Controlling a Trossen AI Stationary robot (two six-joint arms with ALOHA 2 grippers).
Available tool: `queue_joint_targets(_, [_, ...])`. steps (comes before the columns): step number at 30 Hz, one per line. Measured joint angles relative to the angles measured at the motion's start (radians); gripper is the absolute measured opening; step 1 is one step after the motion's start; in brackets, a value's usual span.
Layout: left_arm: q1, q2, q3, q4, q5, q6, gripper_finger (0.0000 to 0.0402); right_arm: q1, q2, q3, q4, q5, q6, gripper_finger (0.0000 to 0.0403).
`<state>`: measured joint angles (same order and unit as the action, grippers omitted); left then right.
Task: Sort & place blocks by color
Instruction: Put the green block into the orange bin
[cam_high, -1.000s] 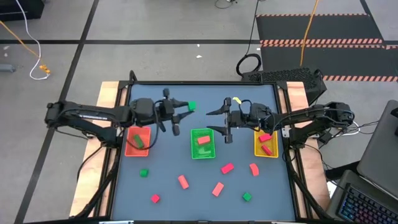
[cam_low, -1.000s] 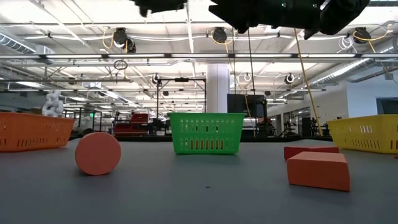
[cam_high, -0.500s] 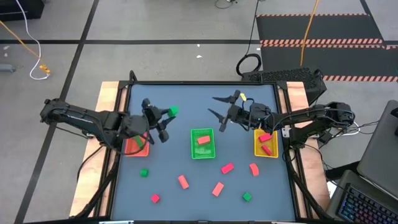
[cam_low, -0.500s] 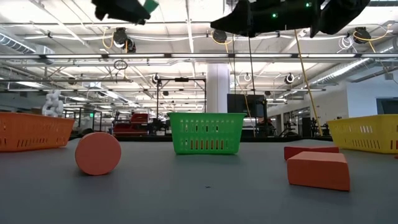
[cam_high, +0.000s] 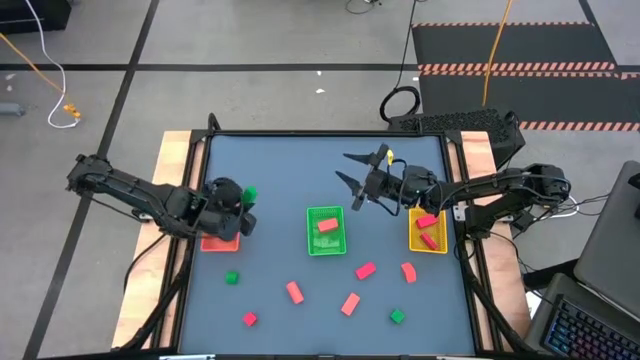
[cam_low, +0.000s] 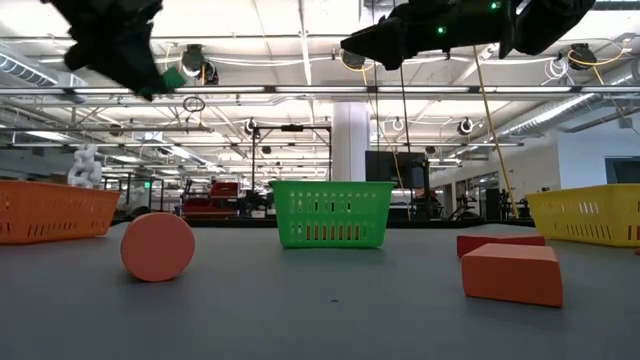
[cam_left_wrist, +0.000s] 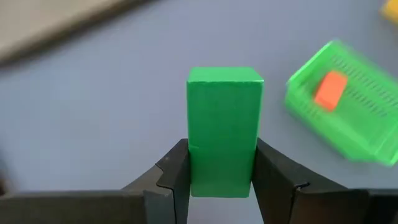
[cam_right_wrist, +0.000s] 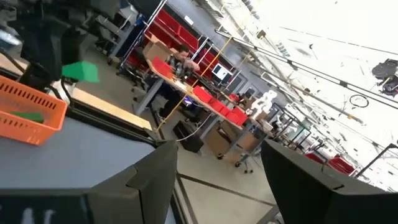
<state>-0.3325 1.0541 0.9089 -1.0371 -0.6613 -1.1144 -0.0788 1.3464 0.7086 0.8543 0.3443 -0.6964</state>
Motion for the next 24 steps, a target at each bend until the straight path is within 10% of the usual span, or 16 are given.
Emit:
queue_joint_targets(11, [-0.005, 0.110, 0.000, -0.345, 0.357, -0.318, 0.0129, 0.000, 0.000, 0.000, -0.055, -0.001, 0.044, 0.0226])
queue_joint_targets(24, [-0.005, 0.190, 0.000, -0.427, 0.412, -0.311, 0.0129, 0.000, 0.000, 0.000, -0.082, -0.006, 0.109, 0.0226])
